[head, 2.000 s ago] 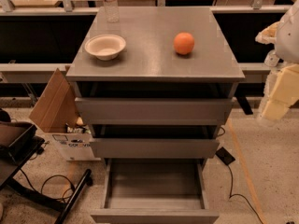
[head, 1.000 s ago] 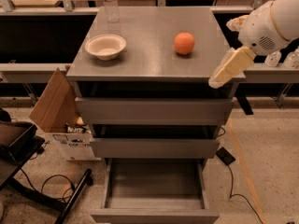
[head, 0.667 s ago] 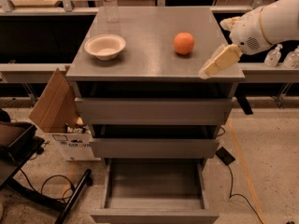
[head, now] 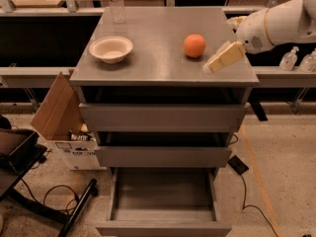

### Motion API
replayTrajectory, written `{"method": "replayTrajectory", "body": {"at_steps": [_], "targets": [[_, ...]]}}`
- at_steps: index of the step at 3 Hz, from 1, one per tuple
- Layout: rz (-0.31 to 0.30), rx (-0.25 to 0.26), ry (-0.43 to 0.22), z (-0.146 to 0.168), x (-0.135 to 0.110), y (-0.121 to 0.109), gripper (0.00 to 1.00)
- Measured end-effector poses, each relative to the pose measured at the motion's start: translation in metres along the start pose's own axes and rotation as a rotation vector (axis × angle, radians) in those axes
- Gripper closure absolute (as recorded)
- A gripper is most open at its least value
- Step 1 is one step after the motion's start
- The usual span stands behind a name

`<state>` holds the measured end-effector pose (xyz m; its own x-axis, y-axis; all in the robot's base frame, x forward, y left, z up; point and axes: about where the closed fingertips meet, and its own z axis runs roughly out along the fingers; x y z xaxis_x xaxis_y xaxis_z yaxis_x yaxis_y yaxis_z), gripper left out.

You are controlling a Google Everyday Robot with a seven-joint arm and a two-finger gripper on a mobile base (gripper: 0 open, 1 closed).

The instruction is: Place orange into bottom drawer

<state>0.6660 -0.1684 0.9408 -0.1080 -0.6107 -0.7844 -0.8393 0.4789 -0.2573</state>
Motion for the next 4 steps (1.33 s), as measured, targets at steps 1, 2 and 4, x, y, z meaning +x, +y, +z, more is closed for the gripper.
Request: {"method": "replayTrajectory", "body": {"at_steps": [1, 2, 4], "targets": [[0.082, 0.012, -0.098, 0.036, 0.005, -0.034, 0.0], [0.175, 0.046, -0.17, 0.067, 0.019, -0.057, 0.0], [0.274, 0.115, -0.278, 0.109, 0.038, -0.112, 0.0]]}}
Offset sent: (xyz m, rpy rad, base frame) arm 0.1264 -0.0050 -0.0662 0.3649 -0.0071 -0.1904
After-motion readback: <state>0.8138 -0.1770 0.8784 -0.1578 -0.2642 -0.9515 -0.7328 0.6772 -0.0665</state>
